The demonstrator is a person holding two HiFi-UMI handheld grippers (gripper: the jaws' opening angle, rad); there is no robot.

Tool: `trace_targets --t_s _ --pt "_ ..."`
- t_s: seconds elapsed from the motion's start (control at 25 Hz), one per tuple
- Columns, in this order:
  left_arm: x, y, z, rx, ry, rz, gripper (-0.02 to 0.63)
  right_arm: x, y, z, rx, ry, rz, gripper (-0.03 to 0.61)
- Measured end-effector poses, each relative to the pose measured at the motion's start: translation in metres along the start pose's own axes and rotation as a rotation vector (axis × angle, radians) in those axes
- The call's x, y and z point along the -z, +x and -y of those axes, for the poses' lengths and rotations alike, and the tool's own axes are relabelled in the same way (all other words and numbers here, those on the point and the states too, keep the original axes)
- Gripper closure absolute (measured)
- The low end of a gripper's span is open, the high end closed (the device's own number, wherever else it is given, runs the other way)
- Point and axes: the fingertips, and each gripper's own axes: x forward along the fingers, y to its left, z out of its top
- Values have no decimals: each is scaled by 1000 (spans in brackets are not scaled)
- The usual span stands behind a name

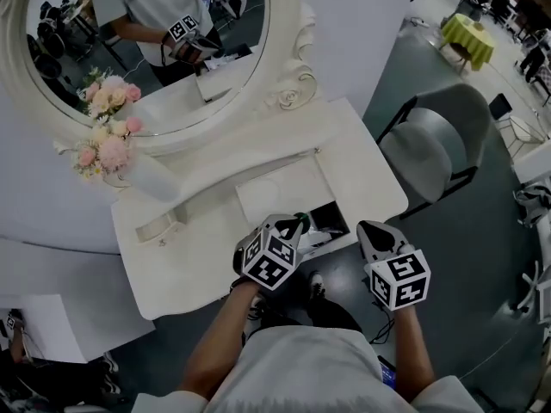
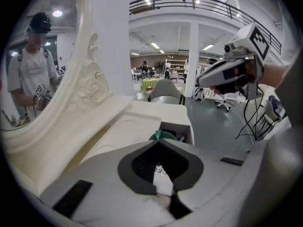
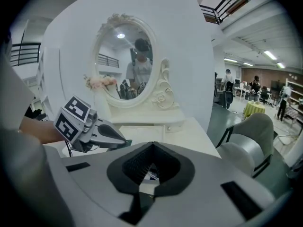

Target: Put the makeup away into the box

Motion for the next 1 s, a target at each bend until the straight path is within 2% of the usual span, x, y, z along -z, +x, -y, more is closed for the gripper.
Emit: trace_targets --t_s 0.4,0.72,0.84,1.0 --pt "-14 68 34 88 67 -82 607 28 -7 49 22 54 -38 577" --pt "-9 104 51 95 145 -177 588 39 -10 76 19 74 -49 577" --pt "-6 108 48 68 141 -194 586 40 -8 81 11 71 -50 578" --pt "-6 104 47 78 83 -189 531 36 -7 83 -3 57 -49 577"
